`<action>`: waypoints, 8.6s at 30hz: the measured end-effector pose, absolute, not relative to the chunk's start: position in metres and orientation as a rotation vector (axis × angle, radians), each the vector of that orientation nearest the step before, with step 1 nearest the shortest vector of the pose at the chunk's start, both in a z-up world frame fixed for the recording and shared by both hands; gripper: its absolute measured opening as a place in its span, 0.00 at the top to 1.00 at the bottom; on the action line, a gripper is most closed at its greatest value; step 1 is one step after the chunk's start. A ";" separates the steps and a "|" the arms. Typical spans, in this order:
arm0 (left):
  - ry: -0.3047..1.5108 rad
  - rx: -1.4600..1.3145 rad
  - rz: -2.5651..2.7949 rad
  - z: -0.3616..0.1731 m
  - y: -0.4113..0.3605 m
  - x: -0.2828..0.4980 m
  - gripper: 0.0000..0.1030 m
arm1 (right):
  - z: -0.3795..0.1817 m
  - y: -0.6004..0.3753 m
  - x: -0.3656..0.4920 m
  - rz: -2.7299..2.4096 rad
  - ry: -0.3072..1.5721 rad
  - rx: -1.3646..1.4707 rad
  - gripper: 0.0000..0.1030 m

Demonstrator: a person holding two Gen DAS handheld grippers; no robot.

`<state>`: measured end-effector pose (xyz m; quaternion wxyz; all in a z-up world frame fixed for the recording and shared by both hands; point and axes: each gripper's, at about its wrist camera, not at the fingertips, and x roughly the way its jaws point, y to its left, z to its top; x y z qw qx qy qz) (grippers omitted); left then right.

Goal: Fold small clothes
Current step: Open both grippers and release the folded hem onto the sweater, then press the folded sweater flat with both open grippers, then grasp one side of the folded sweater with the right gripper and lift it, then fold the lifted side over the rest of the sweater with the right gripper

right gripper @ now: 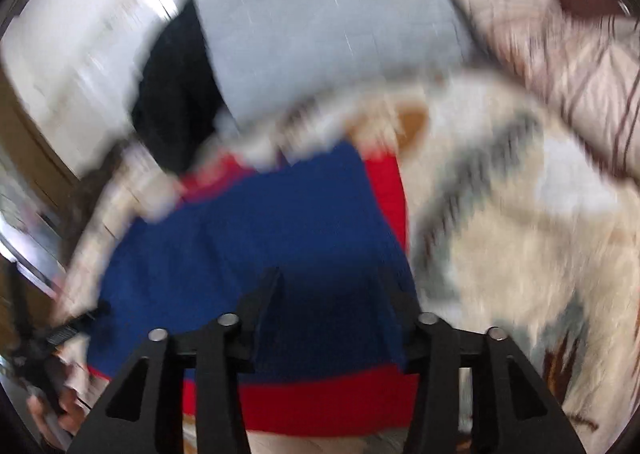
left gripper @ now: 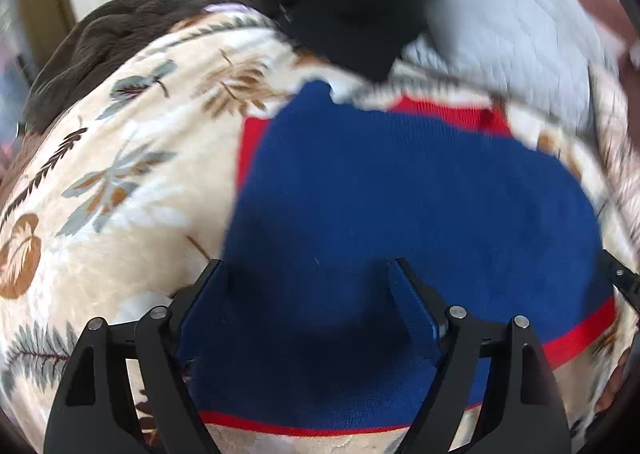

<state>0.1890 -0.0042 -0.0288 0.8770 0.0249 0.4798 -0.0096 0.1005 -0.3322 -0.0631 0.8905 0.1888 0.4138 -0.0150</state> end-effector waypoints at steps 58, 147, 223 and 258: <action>0.958 0.107 0.091 -0.031 0.010 0.191 0.13 | -0.060 -0.345 0.108 -0.090 0.824 0.437 0.85; 1.166 -0.246 0.090 -0.014 0.155 0.242 0.12 | -0.070 0.035 0.060 0.308 0.671 -0.606 0.27; 1.427 -0.142 -0.498 -0.014 -0.230 0.281 0.84 | -0.050 -0.336 0.046 0.148 0.728 0.719 0.90; 1.348 -0.415 -0.401 -0.003 -0.074 0.260 0.47 | -0.052 -0.402 0.134 0.103 0.709 0.917 0.44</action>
